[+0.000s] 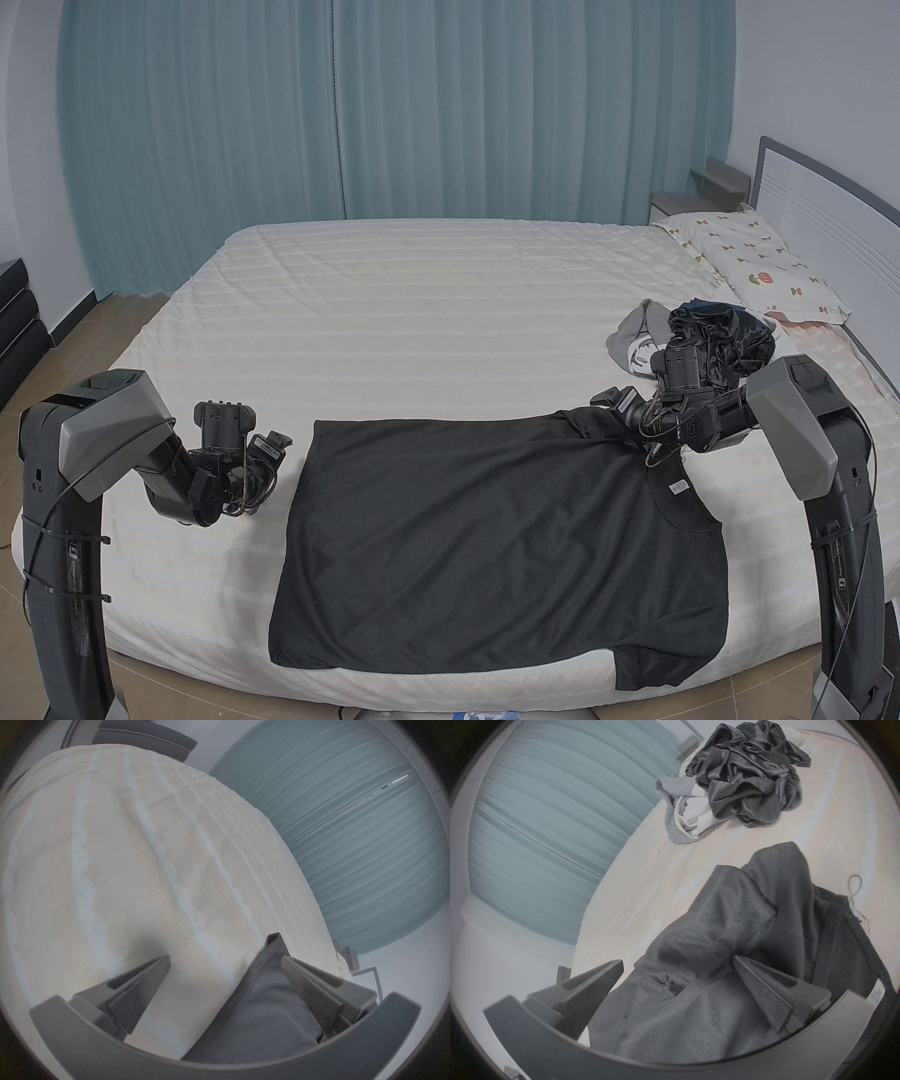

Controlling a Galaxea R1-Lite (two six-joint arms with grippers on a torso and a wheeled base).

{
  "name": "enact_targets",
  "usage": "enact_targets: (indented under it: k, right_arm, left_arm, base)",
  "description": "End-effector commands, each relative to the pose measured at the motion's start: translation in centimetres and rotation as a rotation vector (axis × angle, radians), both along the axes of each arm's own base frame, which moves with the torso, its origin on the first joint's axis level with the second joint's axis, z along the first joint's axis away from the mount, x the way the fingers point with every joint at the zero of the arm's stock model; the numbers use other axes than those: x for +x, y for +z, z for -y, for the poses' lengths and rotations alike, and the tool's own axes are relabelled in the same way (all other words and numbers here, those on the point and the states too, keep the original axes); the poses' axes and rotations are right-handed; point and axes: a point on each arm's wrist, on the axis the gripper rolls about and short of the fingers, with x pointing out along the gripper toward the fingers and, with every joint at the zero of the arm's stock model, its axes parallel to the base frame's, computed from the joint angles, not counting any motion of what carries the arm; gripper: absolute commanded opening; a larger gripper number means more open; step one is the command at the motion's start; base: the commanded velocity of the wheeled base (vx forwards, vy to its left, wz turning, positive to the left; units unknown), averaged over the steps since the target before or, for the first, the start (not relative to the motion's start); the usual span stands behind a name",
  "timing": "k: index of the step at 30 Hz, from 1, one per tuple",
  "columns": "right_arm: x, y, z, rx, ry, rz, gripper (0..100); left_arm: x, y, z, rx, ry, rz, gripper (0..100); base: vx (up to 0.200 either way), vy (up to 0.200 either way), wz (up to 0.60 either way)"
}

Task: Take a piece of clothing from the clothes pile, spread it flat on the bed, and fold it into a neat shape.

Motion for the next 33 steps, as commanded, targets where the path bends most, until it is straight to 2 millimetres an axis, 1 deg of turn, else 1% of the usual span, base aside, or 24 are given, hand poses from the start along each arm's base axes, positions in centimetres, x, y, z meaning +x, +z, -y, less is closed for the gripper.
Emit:
enact_targets:
  k: [1, 7, 11, 14, 15, 17, 19, 20, 21, 22, 24, 27, 32, 33]
  right_arm:
    - [0.0, 0.1, -0.1, 0.002, 0.0, -0.01, 100]
    - [0.5, -0.7, -0.1, 0.004, -0.001, -0.003, 100]
    - [1.5, -1.6, -0.3, 0.007, -0.002, 0.01, 100]
    - [2.0, -2.1, -0.7, 0.007, 0.005, 0.015, 100]
    - [2.9, -1.7, -1.0, 0.007, -0.001, 0.079, 100]
    - [3.3, -1.6, -1.1, 0.009, -0.006, 0.112, 100]
    - [4.0, 0.9, -0.7, 0.046, -0.001, 0.278, 100]
    - [4.0, 1.0, -0.7, 0.048, 0.0, 0.289, 100]
    - [4.3, 1.8, -0.9, 0.073, 0.028, 0.399, 100]
    - [4.4, 2.3, -1.0, 0.086, 0.044, 0.47, 100]
    - [4.4, 3.2, -1.3, 0.102, 0.064, 0.561, 100]
    - [4.4, 3.0, -1.5, 0.105, 0.077, 0.562, 100]
    - [4.5, 1.6, -1.6, 0.069, 0.09, 0.549, 100]
    - [4.5, 1.6, -1.5, 0.065, 0.088, 0.545, 100]
  left_arm:
    - [0.0, -0.1, 0.0, 0.0, 0.001, -0.001, 100]
    - [0.0, -0.1, 0.0, 0.0, 0.001, -0.001, 100]
    - [0.0, -0.1, 0.0, 0.0, 0.001, -0.001, 100]
    - [0.0, -0.1, 0.0, 0.0, 0.001, -0.001, 100]
    - [0.0, -0.1, 0.0, 0.0, 0.001, -0.001, 100]
    - [0.0, -0.1, 0.0, 0.0, 0.001, -0.001, 100]
    - [0.0, -0.1, 0.0, 0.0, 0.001, -0.001, 100]
    - [0.0, -0.1, 0.0, 0.0, 0.001, -0.001, 100]
    - [0.0, -0.1, 0.0, 0.0, 0.001, -0.001, 100]
    - [0.0, -0.1, 0.0, 0.0, 0.001, -0.001, 100]
    - [0.0, -0.1, 0.0, 0.0, 0.001, -0.001, 100]
    - [0.0, -0.1, 0.0, 0.0, 0.001, -0.003, 100]
    - [0.0, -0.1, 0.0, 0.001, 0.002, -0.003, 100]
    - [0.0, -0.1, 0.0, 0.001, 0.002, -0.003, 100]
  base:
    - [0.0, 0.0, 0.0]
    - [0.0, 0.0, 0.0]
    - [0.0, 0.0, 0.0]
    - [0.0, 0.0, 0.0]
    - [0.0, 0.0, 0.0]
    - [0.0, 0.0, 0.0]
    - [0.0, 0.0, 0.0]
    - [0.0, 0.0, 0.0]
    - [0.0, 0.0, 0.0]
    - [0.0, 0.0, 0.0]
    - [0.0, 0.0, 0.0]
    - [0.0, 0.0, 0.0]
    - [0.0, 0.0, 0.0]
    - [0.0, 0.0, 0.0]
